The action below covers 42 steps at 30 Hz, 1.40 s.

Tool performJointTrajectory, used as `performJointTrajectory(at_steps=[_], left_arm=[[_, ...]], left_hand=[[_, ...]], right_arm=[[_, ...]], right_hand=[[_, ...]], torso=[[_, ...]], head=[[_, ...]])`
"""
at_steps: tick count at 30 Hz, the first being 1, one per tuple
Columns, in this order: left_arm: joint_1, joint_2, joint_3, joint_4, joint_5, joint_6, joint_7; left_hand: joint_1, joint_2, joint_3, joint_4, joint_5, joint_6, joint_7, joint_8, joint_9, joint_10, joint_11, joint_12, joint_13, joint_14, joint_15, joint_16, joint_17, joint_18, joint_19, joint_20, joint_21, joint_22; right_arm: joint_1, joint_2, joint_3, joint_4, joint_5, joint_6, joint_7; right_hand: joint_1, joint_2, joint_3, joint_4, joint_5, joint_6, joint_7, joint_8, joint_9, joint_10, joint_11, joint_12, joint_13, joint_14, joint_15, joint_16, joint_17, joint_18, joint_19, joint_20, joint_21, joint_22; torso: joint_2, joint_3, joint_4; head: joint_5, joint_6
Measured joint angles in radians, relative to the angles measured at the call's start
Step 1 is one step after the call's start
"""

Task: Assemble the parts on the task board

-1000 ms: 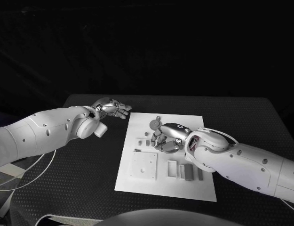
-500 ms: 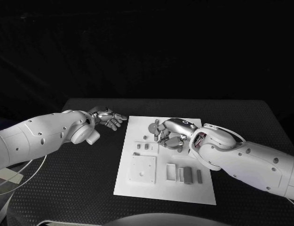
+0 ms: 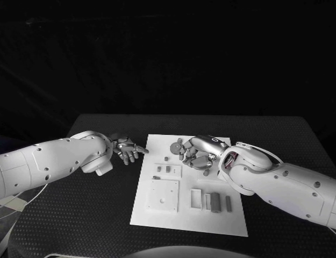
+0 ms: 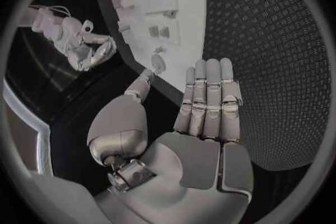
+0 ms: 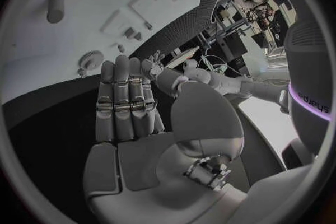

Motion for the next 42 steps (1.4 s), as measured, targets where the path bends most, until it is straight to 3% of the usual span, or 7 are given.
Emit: performJointTrajectory(at_steps=[5,8,16,23,28,35,42], left_arm=[[-0.001,0.016,-0.017,0.029,-0.114,0.005,-0.071],[-0.001,0.022,-0.019,0.042,-0.164,0.006,-0.104],[-0.001,0.040,-0.033,0.073,-0.254,0.044,-0.173],[0.000,0.049,-0.036,0.088,-0.277,0.062,-0.193],[0.000,0.055,-0.044,0.103,-0.290,0.071,-0.202],[-0.001,0.068,-0.049,0.112,-0.320,0.084,-0.212],[-0.001,0.085,-0.055,0.112,-0.355,0.099,-0.222]], left_hand=[[-0.005,0.005,0.004,0.004,0.000,0.015,-0.008,0.008,0.007,0.005,-0.005,0.012,0.020,0.000,-0.007,0.019,0.017,0.000,0.009,-0.009,0.005,0.006],[-0.013,-0.003,0.008,0.008,0.000,0.024,-0.013,0.014,0.011,0.011,-0.011,0.020,0.029,0.002,-0.010,0.030,0.023,0.000,0.016,-0.016,0.005,0.010],[-0.036,-0.044,0.051,0.059,0.000,0.036,-0.021,0.016,0.019,0.018,-0.018,0.029,0.054,0.002,-0.017,0.048,0.037,-0.001,0.030,-0.031,0.008,0.021],[-0.035,-0.055,0.064,0.078,0.000,0.091,-0.045,0.055,0.039,0.068,-0.043,0.060,0.083,0.046,-0.050,0.090,0.057,0.000,0.079,-0.057,0.040,0.046],[-0.035,-0.055,0.043,0.068,0.000,0.125,-0.068,0.098,0.062,0.106,-0.066,0.090,0.109,0.075,-0.079,0.135,0.079,0.000,0.115,-0.079,0.068,0.075],[-0.028,-0.008,0.004,0.036,0.000,0.157,-0.100,0.164,0.096,0.150,-0.096,0.134,0.148,0.116,-0.112,0.190,0.098,0.000,0.149,-0.106,0.101,0.117],[-0.017,0.049,-0.037,-0.005,0.000,0.181,-0.124,0.225,0.122,0.183,-0.115,0.174,0.182,0.155,-0.130,0.231,0.104,0.000,0.165,-0.122,0.116,0.149]], right_arm=[[0.000,0.000,0.004,-0.008,0.000,-0.007,-0.003],[0.000,0.001,0.005,-0.010,0.000,-0.009,-0.004],[0.000,0.000,0.007,-0.017,0.000,-0.013,-0.008],[0.000,0.000,0.007,-0.019,0.000,-0.015,-0.011],[0.000,-0.001,0.007,-0.019,0.000,-0.015,-0.013],[0.000,-0.002,0.007,-0.019,0.000,-0.015,-0.015],[0.000,-0.001,0.008,-0.020,0.000,-0.014,-0.017]], right_hand=[[0.000,0.000,0.000,0.000,0.000,0.000,0.000,0.000,0.001,0.000,0.000,0.000,0.000,0.000,0.000,0.000,0.000,0.000,0.000,0.000,0.000,0.001],[-0.003,-0.003,0.000,0.000,0.000,0.000,0.000,0.000,0.001,0.000,0.000,-0.004,0.001,0.000,0.000,-0.004,0.000,0.000,0.000,0.000,0.000,0.001],[-0.004,-0.004,0.000,0.000,0.000,0.000,0.000,0.000,0.002,0.000,0.000,-0.003,0.001,0.000,0.000,-0.004,0.001,0.000,0.000,0.000,-0.004,0.002],[-0.007,-0.007,0.000,0.000,0.000,-0.003,0.003,-0.004,0.003,-0.002,0.002,-0.003,0.001,0.000,0.000,-0.007,0.001,0.000,0.000,0.000,-0.004,0.003],[-0.011,-0.005,0.000,0.000,0.000,-0.003,0.003,-0.004,0.003,-0.004,0.004,-0.003,0.001,-0.002,0.002,-0.007,0.002,0.000,-0.001,0.001,-0.004,0.003],[-0.012,-0.004,0.000,0.000,0.000,-0.003,0.003,-0.004,0.003,-0.004,0.004,-0.007,0.001,-0.003,0.003,-0.007,0.002,0.000,-0.003,0.004,-0.004,0.003],[-0.012,-0.004,0.000,0.000,0.000,-0.003,0.003,-0.004,0.004,-0.004,0.004,-0.007,0.002,-0.003,0.003,-0.007,0.002,0.000,-0.003,0.003,-0.004,0.003]], torso=[[0.001,0.0001,-0.0006],[0.001,0.0002,-0.0008],[0.001,-0.0004,-0.0008],[0.001,-0.0014,-0.0001],[0.001,-0.0015,0.0006],[0.001,-0.0021,0.0011],[0.001,-0.0022,0.0001]], head=[[0.001,0.000],[0.001,0.001],[-0.003,-0.001],[-0.009,-0.002],[-0.012,-0.005],[-0.015,-0.006],[-0.018,-0.008]])
